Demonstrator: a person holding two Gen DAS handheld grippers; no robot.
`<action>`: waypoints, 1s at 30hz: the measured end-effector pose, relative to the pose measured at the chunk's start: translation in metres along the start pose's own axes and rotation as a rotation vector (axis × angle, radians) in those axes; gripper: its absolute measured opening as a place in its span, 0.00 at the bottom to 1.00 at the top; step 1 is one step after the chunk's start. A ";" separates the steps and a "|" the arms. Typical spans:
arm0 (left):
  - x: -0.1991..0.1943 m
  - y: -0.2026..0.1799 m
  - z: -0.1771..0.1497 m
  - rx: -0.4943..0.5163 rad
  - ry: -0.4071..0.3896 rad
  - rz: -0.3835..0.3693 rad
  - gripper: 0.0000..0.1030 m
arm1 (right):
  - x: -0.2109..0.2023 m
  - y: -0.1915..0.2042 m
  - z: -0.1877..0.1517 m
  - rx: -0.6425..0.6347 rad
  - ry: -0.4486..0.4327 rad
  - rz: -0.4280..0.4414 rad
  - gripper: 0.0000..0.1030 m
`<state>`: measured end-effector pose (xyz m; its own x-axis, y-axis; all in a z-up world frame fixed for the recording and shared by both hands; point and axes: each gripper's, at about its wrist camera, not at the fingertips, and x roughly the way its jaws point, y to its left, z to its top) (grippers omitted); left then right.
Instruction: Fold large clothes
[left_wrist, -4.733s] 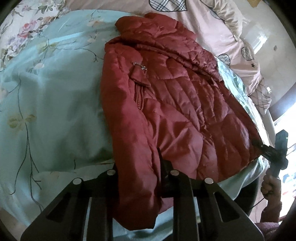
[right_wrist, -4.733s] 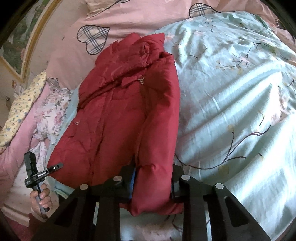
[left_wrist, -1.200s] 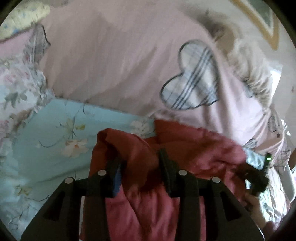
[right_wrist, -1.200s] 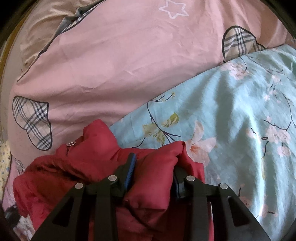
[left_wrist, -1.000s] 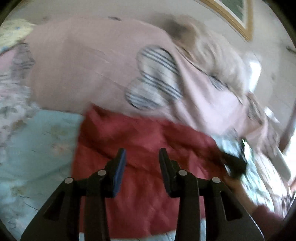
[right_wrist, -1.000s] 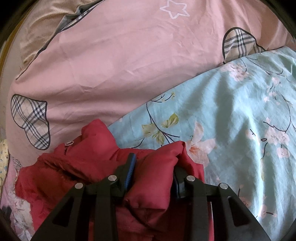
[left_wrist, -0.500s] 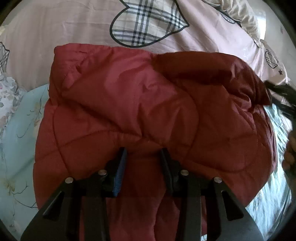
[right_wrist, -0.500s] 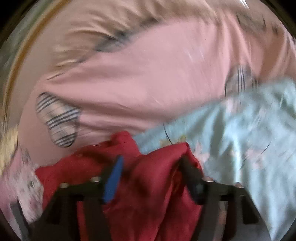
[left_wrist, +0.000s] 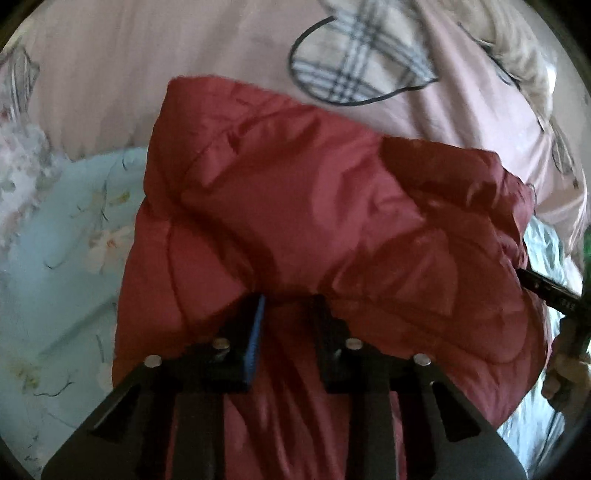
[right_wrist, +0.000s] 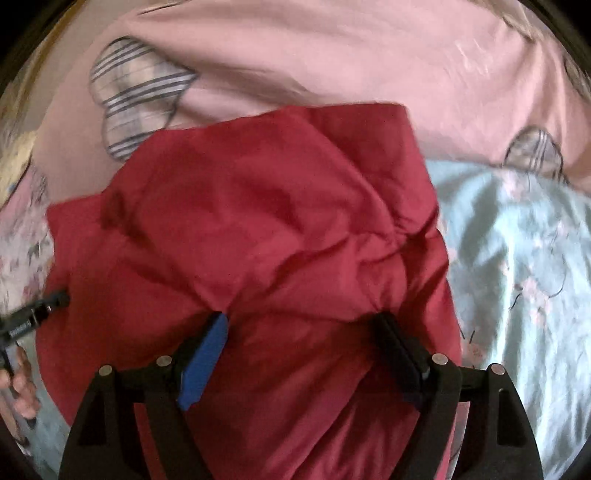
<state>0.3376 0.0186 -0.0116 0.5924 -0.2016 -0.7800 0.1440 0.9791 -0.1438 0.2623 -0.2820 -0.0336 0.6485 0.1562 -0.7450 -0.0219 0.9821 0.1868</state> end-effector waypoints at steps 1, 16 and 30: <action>0.007 0.006 0.005 -0.029 0.010 -0.019 0.22 | 0.003 -0.004 0.001 0.017 0.008 0.007 0.80; 0.033 0.013 0.020 -0.068 0.018 0.002 0.22 | 0.026 0.003 0.005 0.054 0.024 -0.008 0.82; -0.065 0.040 -0.030 -0.143 -0.081 -0.077 0.54 | -0.043 -0.003 -0.016 0.061 -0.044 0.037 0.82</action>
<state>0.2811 0.0721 0.0144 0.6468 -0.2723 -0.7124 0.0809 0.9533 -0.2909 0.2221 -0.2901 -0.0129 0.6809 0.1863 -0.7083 -0.0012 0.9674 0.2533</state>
